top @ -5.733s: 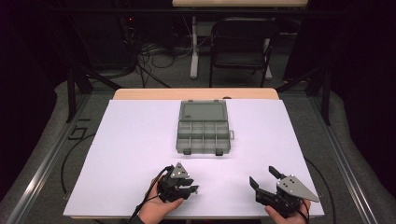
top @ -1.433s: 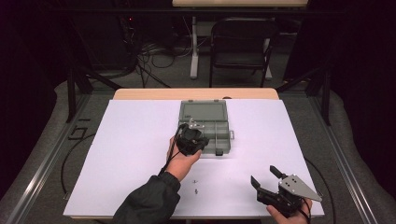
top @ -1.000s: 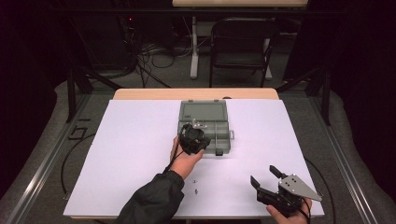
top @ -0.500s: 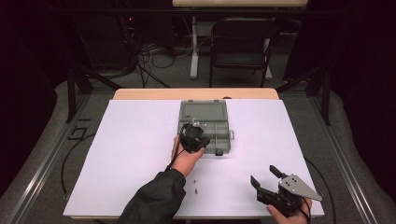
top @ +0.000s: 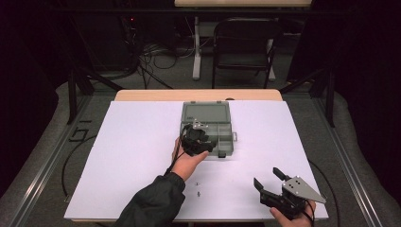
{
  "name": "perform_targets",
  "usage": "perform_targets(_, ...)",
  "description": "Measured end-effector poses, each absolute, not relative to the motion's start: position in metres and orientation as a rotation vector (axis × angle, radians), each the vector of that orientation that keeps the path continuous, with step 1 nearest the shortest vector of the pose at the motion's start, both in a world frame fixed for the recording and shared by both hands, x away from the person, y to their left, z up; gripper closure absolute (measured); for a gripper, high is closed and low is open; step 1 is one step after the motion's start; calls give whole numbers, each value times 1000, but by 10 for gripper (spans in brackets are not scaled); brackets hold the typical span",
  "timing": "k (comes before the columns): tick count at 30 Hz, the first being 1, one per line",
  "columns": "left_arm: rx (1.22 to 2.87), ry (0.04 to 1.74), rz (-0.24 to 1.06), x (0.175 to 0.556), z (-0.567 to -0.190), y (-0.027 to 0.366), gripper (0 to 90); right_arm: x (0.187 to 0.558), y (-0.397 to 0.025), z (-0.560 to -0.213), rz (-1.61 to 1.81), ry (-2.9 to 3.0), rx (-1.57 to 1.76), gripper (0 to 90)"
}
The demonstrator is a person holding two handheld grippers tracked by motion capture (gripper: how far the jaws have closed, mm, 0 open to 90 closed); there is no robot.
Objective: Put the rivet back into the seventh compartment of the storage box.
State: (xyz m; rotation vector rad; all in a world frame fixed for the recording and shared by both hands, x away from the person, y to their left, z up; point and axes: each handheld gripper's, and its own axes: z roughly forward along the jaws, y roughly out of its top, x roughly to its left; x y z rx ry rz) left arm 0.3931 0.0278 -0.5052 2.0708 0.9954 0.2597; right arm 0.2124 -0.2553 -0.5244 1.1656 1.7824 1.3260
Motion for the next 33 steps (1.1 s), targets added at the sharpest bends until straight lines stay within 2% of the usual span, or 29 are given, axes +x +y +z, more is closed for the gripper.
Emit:
perform_targets(2, 2064, 997, 248, 392, -503, 29, 487, 212, -255, -524, 1328, 1783, 1166, 224)
perform_targets(12, 2064, 974, 228, 382, -494, 37, 394, 212, -255, -525, 1325, 1783, 1168, 224)
perform_targets(33, 2093, 926, 219, 345, -491, 77, 384, 213, -254, -525, 1321, 1795, 1159, 224)
